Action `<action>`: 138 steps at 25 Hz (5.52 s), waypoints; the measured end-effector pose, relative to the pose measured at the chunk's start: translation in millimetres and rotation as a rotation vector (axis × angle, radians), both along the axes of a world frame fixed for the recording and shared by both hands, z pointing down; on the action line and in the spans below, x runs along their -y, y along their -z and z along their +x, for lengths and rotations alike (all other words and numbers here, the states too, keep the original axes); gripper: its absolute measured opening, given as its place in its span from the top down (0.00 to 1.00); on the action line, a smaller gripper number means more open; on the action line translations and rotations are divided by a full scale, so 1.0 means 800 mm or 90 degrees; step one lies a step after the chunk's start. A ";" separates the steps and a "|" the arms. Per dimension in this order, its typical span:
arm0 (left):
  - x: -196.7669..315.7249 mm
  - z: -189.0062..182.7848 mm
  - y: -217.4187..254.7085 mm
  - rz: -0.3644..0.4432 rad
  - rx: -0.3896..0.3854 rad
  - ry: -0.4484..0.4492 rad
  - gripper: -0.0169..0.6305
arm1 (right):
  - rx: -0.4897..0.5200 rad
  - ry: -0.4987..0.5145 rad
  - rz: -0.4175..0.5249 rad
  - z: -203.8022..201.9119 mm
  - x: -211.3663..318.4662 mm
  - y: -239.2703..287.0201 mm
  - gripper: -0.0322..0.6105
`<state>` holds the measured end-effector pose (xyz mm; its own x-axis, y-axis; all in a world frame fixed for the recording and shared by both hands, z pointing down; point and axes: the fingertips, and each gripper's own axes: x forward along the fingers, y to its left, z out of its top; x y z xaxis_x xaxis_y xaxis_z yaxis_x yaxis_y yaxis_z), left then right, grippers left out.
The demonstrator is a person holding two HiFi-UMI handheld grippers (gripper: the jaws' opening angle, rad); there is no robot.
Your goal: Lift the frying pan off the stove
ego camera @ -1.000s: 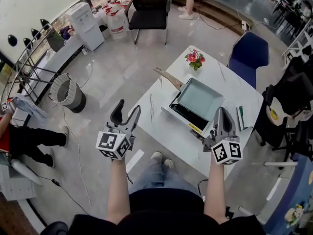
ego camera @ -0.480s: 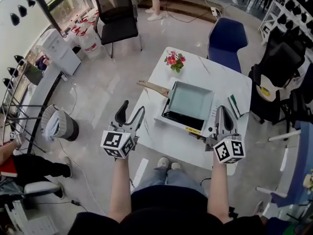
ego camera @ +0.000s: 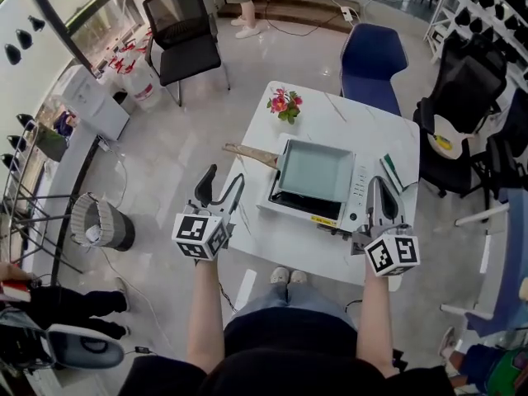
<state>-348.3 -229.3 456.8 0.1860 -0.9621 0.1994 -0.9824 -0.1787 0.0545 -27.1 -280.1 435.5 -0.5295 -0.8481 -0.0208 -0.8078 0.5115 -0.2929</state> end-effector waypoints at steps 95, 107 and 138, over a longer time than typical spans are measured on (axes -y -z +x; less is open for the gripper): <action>0.131 0.058 -0.196 -0.411 0.643 -0.659 0.95 | -0.030 -0.063 -0.100 0.059 0.012 -0.055 0.95; 0.152 0.071 -0.104 -0.255 0.470 -0.487 0.95 | -0.023 -0.064 -0.093 0.060 0.013 -0.050 0.95; 0.079 0.142 0.006 0.080 0.100 -0.162 0.95 | -0.102 -0.161 -0.002 0.078 0.002 -0.035 0.95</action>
<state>-234.4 -292.3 451.6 0.4007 -0.9073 0.1275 -0.8997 -0.4159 -0.1322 35.6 -281.4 463.6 -0.2980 -0.9533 0.0486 -0.9455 0.2878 -0.1526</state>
